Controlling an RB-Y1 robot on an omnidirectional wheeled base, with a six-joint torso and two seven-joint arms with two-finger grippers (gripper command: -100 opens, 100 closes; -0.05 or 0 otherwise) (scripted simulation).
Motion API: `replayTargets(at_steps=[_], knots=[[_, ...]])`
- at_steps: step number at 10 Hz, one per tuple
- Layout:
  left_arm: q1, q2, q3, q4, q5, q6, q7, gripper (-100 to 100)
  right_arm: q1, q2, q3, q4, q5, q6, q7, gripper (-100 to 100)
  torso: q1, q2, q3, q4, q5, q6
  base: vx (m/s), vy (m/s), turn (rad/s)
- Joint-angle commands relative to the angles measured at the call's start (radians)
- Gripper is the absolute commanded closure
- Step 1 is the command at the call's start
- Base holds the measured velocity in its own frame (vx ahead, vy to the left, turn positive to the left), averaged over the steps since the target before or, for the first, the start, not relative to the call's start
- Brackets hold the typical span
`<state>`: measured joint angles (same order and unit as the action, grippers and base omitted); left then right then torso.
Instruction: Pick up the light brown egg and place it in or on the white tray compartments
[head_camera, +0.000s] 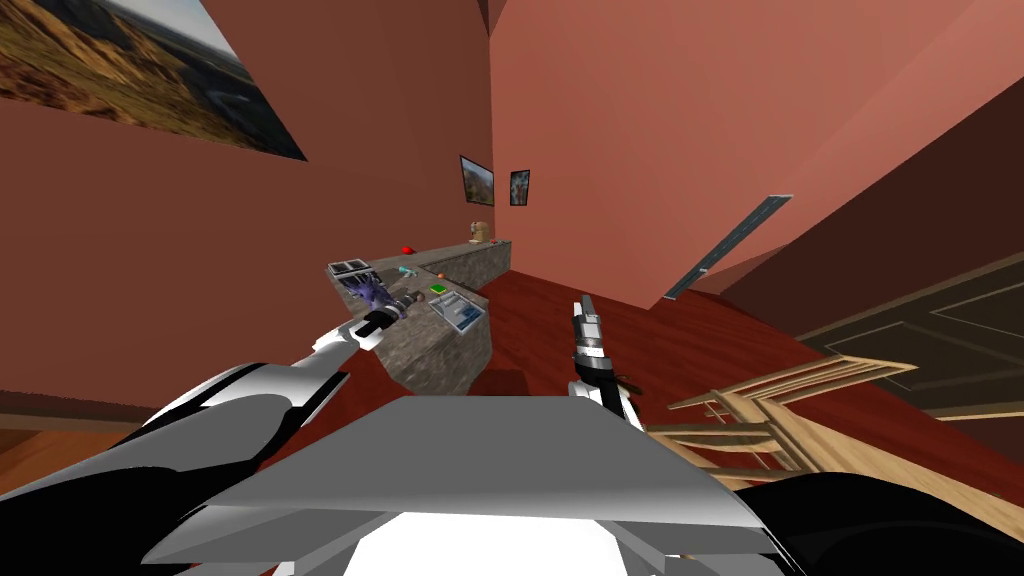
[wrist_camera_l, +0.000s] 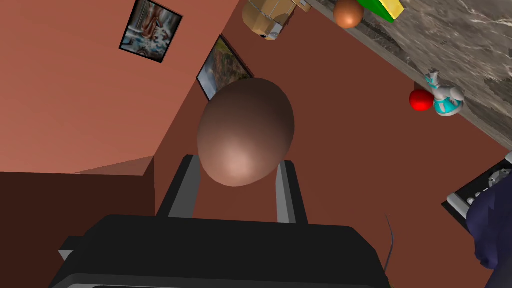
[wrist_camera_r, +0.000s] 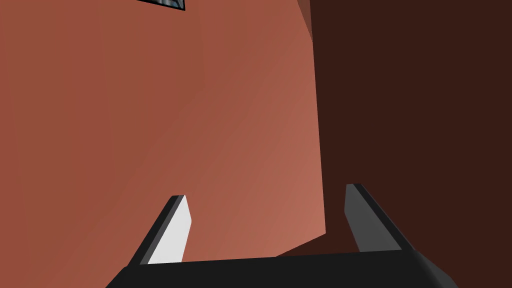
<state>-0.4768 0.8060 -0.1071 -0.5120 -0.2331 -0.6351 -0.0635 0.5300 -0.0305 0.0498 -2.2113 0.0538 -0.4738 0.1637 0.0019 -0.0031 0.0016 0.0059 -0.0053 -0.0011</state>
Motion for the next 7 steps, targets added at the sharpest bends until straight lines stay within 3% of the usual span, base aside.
replayTargets(at_steps=[1, 5, 7], knots=[[-0.034, 0.023, -0.019, 0.012, 0.008, -0.010, 0.021, 100, 0.000, 0.000, 0.000, 0.000, 0.000, 0.000, 0.000, 0, 0.000, 0.000, 0.000, 0.000, 0.000, 0.000, 0.048, 0.039, 0.031], [-0.053, 0.042, -0.028, 0.015, 0.012, -0.008, 0.042, 100, 0.000, 0.000, 0.000, 0.000, 0.000, 0.000, 0.000, 0, -0.003, 0.001, 0.000, 0.000, 0.000, 0.001, 0.022, 0.011, -0.023], [-0.065, 0.066, -0.041, 0.018, 0.011, 0.021, 0.086, 100, 0.000, 0.000, 0.000, 0.000, 0.000, 0.000, 0.000, 0, -0.004, 0.001, 0.001, 0.000, -0.001, 0.001, 0.017, -0.028, -0.147]])
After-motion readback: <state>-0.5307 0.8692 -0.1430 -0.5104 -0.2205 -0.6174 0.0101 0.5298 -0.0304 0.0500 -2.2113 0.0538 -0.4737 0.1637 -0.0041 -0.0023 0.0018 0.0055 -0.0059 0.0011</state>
